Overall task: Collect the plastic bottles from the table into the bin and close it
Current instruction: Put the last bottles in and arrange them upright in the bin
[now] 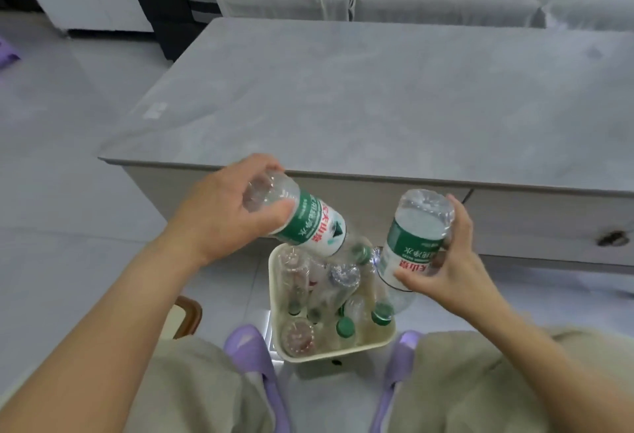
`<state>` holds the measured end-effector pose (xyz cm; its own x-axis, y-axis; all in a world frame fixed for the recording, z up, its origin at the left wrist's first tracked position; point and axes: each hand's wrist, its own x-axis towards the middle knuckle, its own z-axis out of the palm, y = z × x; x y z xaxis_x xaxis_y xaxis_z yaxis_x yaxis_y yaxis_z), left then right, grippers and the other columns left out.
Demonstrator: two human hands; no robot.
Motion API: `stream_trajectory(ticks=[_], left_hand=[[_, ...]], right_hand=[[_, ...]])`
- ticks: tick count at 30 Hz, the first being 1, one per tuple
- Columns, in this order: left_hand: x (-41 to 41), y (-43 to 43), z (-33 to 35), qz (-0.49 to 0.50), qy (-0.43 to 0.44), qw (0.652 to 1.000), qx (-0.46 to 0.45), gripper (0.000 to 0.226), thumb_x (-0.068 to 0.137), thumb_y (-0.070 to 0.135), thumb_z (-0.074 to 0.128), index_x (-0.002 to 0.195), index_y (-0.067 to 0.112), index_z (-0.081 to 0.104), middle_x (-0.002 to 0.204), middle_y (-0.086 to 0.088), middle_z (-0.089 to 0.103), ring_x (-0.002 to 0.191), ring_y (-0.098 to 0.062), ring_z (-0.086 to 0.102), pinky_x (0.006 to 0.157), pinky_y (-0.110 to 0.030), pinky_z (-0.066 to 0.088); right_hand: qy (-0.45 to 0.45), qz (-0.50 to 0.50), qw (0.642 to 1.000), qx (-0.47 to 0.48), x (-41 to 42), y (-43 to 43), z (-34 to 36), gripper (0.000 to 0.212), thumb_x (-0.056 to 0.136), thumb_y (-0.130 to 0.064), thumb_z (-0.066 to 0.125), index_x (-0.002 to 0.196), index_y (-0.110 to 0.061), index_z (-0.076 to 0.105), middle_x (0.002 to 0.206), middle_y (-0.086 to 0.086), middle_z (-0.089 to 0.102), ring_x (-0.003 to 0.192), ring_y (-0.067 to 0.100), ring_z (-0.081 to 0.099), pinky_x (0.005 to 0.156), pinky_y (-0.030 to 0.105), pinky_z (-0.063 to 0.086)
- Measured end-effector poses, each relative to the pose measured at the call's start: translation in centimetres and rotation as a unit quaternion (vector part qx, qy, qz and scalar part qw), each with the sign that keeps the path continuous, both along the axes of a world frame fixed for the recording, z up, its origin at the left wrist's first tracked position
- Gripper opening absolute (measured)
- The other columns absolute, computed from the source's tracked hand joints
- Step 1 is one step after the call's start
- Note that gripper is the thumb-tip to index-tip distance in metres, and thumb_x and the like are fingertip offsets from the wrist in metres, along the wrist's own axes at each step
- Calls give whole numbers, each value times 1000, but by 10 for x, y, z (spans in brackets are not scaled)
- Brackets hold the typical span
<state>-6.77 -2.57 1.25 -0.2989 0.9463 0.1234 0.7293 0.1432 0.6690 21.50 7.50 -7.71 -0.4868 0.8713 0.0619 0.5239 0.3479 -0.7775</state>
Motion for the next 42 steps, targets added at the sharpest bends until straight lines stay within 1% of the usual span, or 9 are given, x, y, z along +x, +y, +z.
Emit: stream_trajectory(ticks=[3, 8, 11, 15, 22, 28, 34, 39, 42], left_hand=[[16, 0, -19, -75, 133, 978, -144, 59, 63, 65, 50, 118, 46, 46, 111, 15, 56, 95, -12, 57, 79, -30, 48], [52, 6, -80, -159, 252, 926, -231, 62, 79, 56, 52, 137, 48, 31, 128, 6, 46, 116, -21, 48, 89, -34, 41], [66, 12, -102, -149, 265, 929, -213, 65, 85, 53, 49, 143, 45, 21, 130, -1, 42, 120, -26, 42, 92, -36, 39], [77, 16, -123, -131, 249, 929, -241, 65, 90, 49, 46, 146, 35, 16, 137, -9, 35, 128, -30, 35, 95, -43, 40], [69, 19, -155, -86, 239, 939, -234, 70, 87, 53, 48, 147, 32, 18, 148, -6, 31, 138, -26, 24, 111, -40, 23], [70, 21, -176, -42, 245, 937, -246, 74, 86, 59, 46, 148, 39, 9, 159, -7, 14, 148, -30, 0, 117, -51, -2], [91, 8, -215, -37, 304, 919, -247, 90, 64, 67, 62, 140, 28, 35, 135, -15, 56, 140, -40, 27, 110, -61, 19], [106, -1, -236, -38, 274, 930, -242, 92, 77, 65, 36, 151, 20, 6, 146, -11, 42, 145, -35, 1, 114, -61, -9], [112, 0, -241, -35, 247, 938, -241, 92, 78, 63, 35, 151, 17, 1, 146, -12, 39, 144, -29, 12, 111, -64, -11]], right_hand=[[-24, 26, 999, -32, -17, -6, -33, 115, 62, -26, 83, 137, -43, -2, 111, -4, 53, 96, 24, 66, 86, 43, 54], [-140, 70, 984, -89, -28, -13, -65, 116, 56, -35, 80, 131, -54, -7, 118, 4, 58, 98, 27, 62, 79, 41, 54], [-173, 118, 978, -5, -32, -6, -60, 112, 64, -47, 74, 138, -55, -9, 136, -2, 36, 113, 22, 52, 80, 36, 52], [-266, 171, 942, 116, -41, -9, -59, 73, 78, -38, 63, 141, -34, 25, 145, 3, 27, 116, 31, 48, 78, 37, 51], [-368, 159, 913, 70, -35, -11, -62, 73, 79, -48, 58, 140, -32, 21, 139, 11, 30, 114, 33, 46, 81, 39, 47], [-332, 155, 929, 56, -41, 4, -70, 73, 79, -54, 59, 139, -31, 27, 143, 11, 27, 123, 33, 42, 90, 41, 47], [-301, 133, 943, 54, -34, -4, -79, 68, 79, -53, 61, 137, -32, 32, 119, 8, 40, 100, 29, 56, 67, 31, 43], [-290, 147, 941, 87, -33, -21, -83, 65, 73, -52, 63, 128, -36, 32, 115, 7, 44, 97, 29, 57, 63, 37, 48], [-316, 116, 937, 90, -31, -16, -81, 65, 75, -59, 58, 131, -37, 34, 114, 5, 44, 98, 27, 56, 64, 35, 48]])
